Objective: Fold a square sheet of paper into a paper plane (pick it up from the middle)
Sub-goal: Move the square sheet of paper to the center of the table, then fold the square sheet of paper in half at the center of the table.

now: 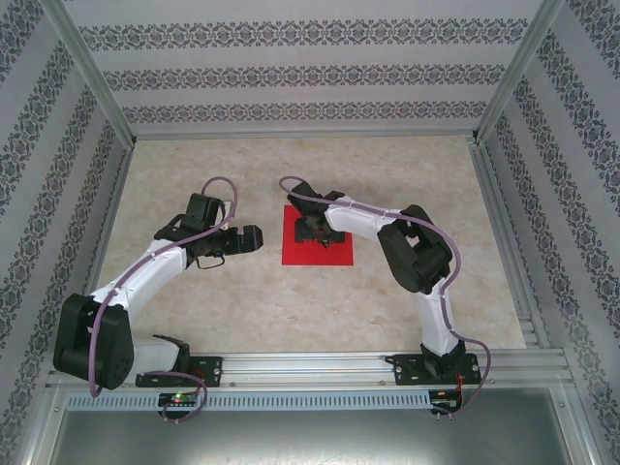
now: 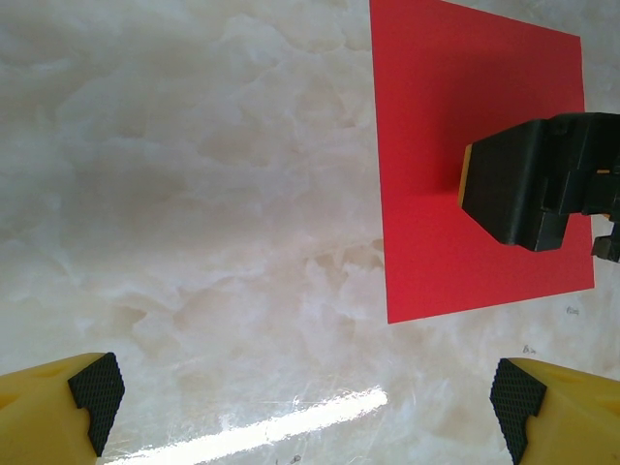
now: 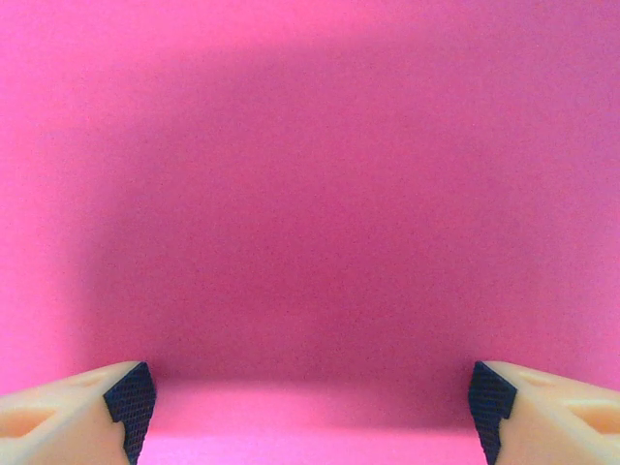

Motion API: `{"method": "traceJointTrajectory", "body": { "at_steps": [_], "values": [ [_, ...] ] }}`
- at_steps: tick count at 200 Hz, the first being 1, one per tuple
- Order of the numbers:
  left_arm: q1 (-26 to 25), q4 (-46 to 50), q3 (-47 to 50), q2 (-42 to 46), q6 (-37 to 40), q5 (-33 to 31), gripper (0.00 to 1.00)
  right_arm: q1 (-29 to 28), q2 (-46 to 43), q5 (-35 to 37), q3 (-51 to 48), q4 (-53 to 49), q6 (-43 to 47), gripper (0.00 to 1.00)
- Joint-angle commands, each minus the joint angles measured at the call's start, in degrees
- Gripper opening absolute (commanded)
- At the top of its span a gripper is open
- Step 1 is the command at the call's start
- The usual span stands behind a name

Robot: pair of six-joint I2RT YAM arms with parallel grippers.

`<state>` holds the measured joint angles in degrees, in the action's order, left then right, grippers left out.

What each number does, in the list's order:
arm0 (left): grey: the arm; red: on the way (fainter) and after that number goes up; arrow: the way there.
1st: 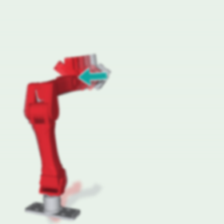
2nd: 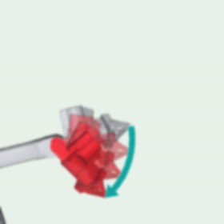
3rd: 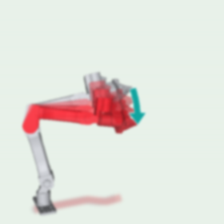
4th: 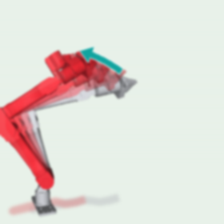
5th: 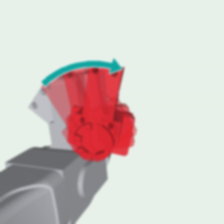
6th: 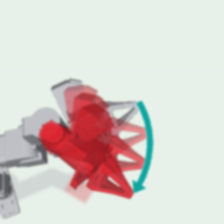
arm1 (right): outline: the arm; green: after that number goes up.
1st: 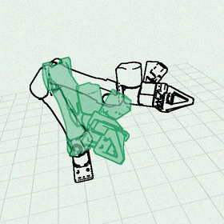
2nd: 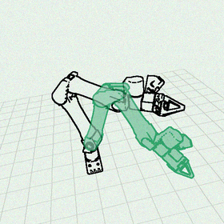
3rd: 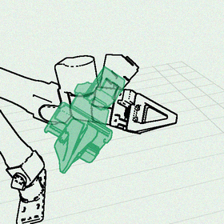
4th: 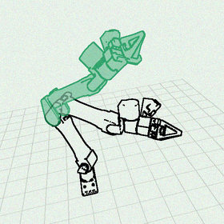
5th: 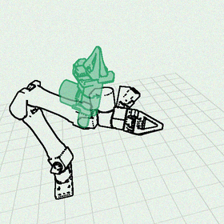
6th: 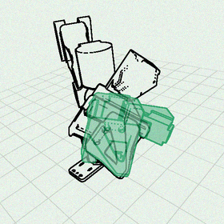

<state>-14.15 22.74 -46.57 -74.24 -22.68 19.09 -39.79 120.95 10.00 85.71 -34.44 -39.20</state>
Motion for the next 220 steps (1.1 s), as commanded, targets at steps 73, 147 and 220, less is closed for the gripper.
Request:
{"method": "traceJointTrajectory", "body": {
  "at_steps": [73,147,220],
  "values": [
    [0.3,-1.0,0.1,-1.1,-0.9,3.3,1.00,-1.9,-5.7,-0.5,-3.2,-0.8,-0.2,0.87],
    [0.5,-0.6,0.0,0.1,-0.7,4.6,1.00,-1.6,-2.4,1.3,-2.1,-0.2,-4.4,0.89],
    [0.7,-0.9,0.1,-0.5,-0.3,5.1,1.00,-1.8,1.5,1.5,2.7,-1.7,-2.5,0.87]
  ]
}}
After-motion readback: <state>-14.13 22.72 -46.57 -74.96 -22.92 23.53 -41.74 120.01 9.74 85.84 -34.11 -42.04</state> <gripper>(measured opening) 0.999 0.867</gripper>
